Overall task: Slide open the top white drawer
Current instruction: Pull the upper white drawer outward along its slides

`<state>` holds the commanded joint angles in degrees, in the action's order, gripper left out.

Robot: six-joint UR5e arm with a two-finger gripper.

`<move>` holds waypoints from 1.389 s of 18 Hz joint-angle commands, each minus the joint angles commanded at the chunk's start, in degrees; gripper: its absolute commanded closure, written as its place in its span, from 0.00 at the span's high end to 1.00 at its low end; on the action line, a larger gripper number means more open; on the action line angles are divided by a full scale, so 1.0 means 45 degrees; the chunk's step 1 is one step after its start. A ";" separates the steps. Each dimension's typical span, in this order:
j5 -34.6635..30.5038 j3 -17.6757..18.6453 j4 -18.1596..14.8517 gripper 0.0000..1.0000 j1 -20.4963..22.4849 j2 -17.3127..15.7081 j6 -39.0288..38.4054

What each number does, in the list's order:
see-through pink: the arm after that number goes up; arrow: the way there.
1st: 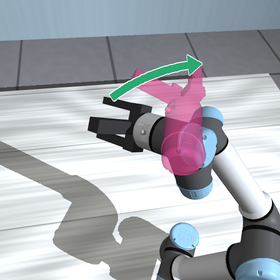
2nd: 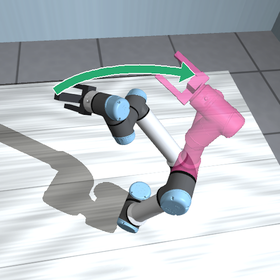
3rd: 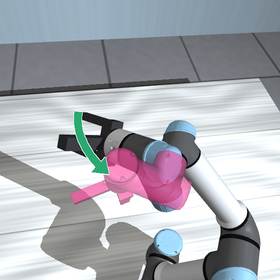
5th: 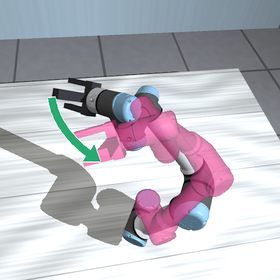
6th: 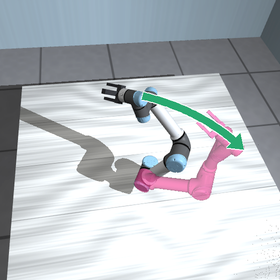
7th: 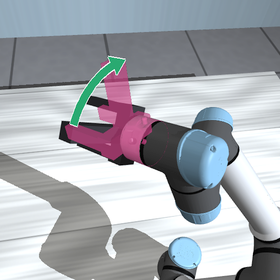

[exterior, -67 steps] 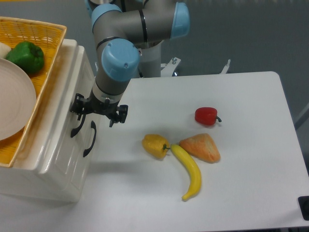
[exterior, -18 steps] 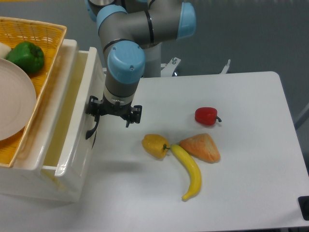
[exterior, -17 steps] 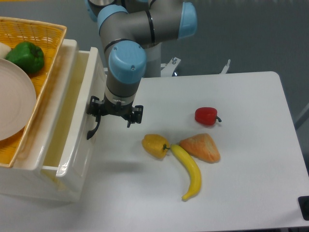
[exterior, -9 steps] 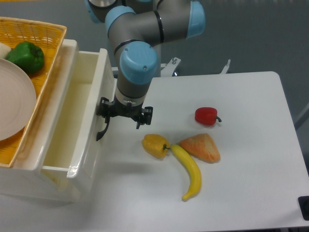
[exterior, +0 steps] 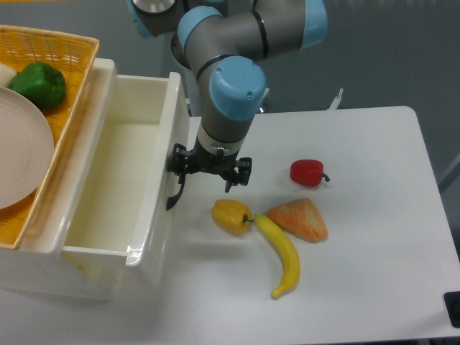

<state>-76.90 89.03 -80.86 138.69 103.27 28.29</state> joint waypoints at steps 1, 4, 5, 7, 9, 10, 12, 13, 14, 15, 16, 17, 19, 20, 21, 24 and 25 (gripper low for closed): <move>0.0019 0.0000 0.0000 1.00 0.0136 0.0000 0.0098; 0.0020 0.0000 0.0000 1.00 0.0254 0.0019 0.0119; 0.0020 0.0000 0.0000 1.00 0.0351 0.0019 0.0138; 0.0020 0.0000 0.0000 1.00 0.0411 0.0039 0.0138; 0.0039 0.0000 0.0019 1.00 0.0508 0.0136 0.0138; 0.0039 0.0000 0.0019 1.00 0.0586 0.0175 0.0157; 0.0058 0.0000 0.0019 1.00 0.0684 0.0234 0.0157; 0.0059 0.0000 0.0019 1.00 0.0742 0.0273 0.0158; 0.0059 0.0000 0.0019 1.00 0.0782 0.0273 0.0158; 0.0059 0.0000 0.0019 1.00 0.0801 0.0273 0.0158; 0.0059 -0.0019 0.0019 1.00 0.0879 0.0293 0.0235; 0.0078 -0.0039 0.0019 1.00 0.0957 0.0273 0.0274; 0.0098 -0.0039 0.0000 1.00 0.0958 0.0273 0.0294; 0.0117 -0.0039 0.0000 1.00 0.0958 0.0273 0.0294; 0.0117 -0.0039 0.0000 1.00 0.0977 0.0273 0.0294; 0.0175 -0.0039 0.0000 1.00 0.1094 0.0273 0.0294; 0.0292 -0.0039 0.0000 1.00 0.1114 0.0273 0.0294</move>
<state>-75.59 88.86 -80.86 143.70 104.50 29.62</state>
